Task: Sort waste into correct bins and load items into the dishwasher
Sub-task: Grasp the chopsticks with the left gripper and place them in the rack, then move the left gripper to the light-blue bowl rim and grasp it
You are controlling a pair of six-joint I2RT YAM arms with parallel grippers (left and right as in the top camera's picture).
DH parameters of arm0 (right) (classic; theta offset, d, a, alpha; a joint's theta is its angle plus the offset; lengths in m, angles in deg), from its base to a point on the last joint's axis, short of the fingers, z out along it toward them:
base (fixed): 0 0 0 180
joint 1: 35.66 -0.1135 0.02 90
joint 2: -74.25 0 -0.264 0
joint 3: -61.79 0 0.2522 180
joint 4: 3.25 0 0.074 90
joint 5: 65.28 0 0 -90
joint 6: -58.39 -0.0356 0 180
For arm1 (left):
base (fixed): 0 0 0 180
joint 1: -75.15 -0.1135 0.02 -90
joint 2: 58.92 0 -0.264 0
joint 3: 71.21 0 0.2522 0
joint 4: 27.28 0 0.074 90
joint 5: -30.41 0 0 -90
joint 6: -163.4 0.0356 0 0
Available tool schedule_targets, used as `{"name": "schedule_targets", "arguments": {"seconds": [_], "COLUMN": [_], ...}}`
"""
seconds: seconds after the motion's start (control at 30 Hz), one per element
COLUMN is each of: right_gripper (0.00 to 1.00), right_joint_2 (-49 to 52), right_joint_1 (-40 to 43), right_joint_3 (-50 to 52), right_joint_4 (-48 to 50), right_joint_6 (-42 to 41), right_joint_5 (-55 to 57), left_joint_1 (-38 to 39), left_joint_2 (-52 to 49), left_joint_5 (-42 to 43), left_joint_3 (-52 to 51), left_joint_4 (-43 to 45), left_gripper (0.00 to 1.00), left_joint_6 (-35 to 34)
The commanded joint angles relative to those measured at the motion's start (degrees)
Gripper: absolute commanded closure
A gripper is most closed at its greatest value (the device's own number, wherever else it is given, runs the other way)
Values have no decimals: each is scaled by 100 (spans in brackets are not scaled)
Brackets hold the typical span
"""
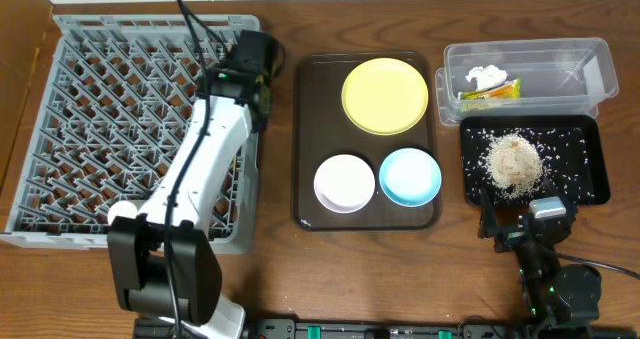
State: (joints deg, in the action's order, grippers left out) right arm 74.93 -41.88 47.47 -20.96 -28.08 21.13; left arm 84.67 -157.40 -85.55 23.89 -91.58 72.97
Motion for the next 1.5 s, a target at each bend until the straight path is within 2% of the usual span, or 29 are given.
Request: {"name": "schedule_targets", "arguments": {"seconds": [0.0, 0.07, 0.13, 0.27, 0.4, 0.5, 0.57, 0.63, 0.73, 0.83, 0.9, 1.03, 1.3, 1.47], "right_gripper": [1, 1, 1, 1, 1, 1, 1, 1, 1, 1, 1, 1, 1, 1], "right_joint_2": [-20, -20, -20, -20, -20, -20, -20, -20, -20, -20, -20, -20, -20, -20], "right_joint_1": [15, 15, 15, 15, 15, 15, 15, 15, 15, 15, 15, 15, 15, 15], "right_joint_3": [24, 24, 24, 24, 24, 24, 24, 24, 24, 24, 24, 24, 24, 24], "right_joint_4": [4, 4, 4, 2, 2, 4, 2, 2, 2, 2, 2, 2, 2, 2], "right_joint_6": [-70, -70, -70, -70, -70, -70, -70, -70, -70, -70, -70, -70, -70, -70], "right_joint_5": [13, 13, 13, 13, 13, 13, 13, 13, 13, 13, 13, 13, 13, 13], "left_joint_1": [-243, -273, -249, -48, 264, 393, 444, 474, 520, 632, 761, 1086, 1676, 2271], "left_joint_2": [-83, -85, -74, -39, 214, 424, 577, 708, 782, 782, 782, 780, 737, 437], "left_joint_5": [-111, 177, 308, 365, 367, 376, 723, 1600, 3377, 4291, 4350, 4323, 4548, 4367], "left_joint_3": [-140, -140, -140, -72, -2, 0, 0, 0, 0, 0, 0, 0, -195, -518], "left_joint_4": [48, 50, 31, -127, -234, -234, -232, -186, 68, 343, 544, 826, 463, 1154], "left_gripper": [92, 92, 86, 83, 60, 51, 48, 48, 48, 48, 48, 44, 44, 44], "left_joint_6": [481, 599, 592, 577, 409, -37, -389, -509, -595, -874, -1137, -1123, -1132, -1095]}}
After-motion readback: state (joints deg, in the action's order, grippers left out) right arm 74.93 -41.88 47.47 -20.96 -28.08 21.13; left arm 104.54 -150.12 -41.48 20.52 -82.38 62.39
